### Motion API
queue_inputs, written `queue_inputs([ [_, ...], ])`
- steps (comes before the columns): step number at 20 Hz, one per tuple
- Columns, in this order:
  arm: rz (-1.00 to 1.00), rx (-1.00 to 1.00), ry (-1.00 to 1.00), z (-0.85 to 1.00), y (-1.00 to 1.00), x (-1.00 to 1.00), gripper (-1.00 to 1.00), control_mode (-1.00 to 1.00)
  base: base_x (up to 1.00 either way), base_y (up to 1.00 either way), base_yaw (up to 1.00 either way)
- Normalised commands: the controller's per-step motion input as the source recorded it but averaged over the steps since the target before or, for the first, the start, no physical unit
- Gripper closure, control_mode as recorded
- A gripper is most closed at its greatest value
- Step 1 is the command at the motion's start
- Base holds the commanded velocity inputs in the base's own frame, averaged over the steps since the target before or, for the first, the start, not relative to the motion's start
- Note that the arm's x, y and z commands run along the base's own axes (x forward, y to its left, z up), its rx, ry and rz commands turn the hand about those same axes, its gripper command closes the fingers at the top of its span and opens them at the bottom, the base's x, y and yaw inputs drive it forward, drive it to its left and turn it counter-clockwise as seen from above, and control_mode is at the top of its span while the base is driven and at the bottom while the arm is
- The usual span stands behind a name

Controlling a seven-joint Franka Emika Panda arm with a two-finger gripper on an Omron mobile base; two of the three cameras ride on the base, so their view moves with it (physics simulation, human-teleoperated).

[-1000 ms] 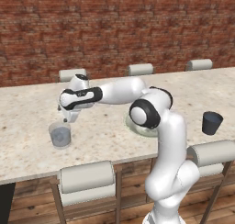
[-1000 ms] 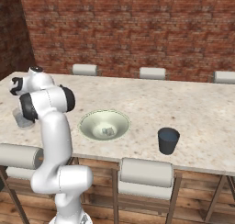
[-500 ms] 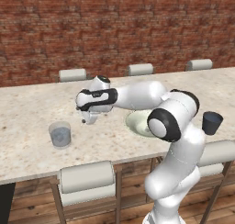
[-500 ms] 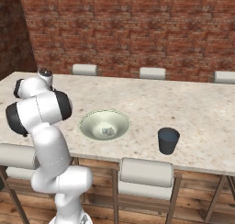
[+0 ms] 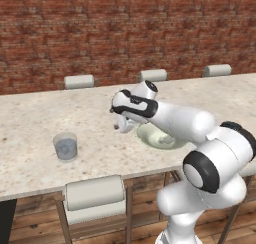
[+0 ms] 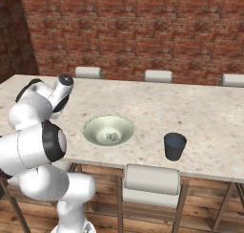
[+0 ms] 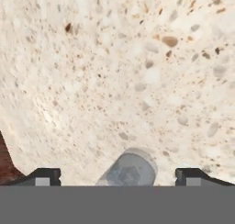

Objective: There are four ice cubes in the ice bowl. Place two ice cubes in each glass of water.

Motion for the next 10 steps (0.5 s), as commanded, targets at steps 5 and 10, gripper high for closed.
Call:
queue_inputs([
  [5,-0.08,0.09,0.01,0.81,-0.99,-0.4,-1.0,-1.0,0.0,0.0,0.0],
  [10,-0.11,-0.08,0.06,0.43,-1.0,-0.36,-1.0,-1.0,0.0,0.0,0.0],
])
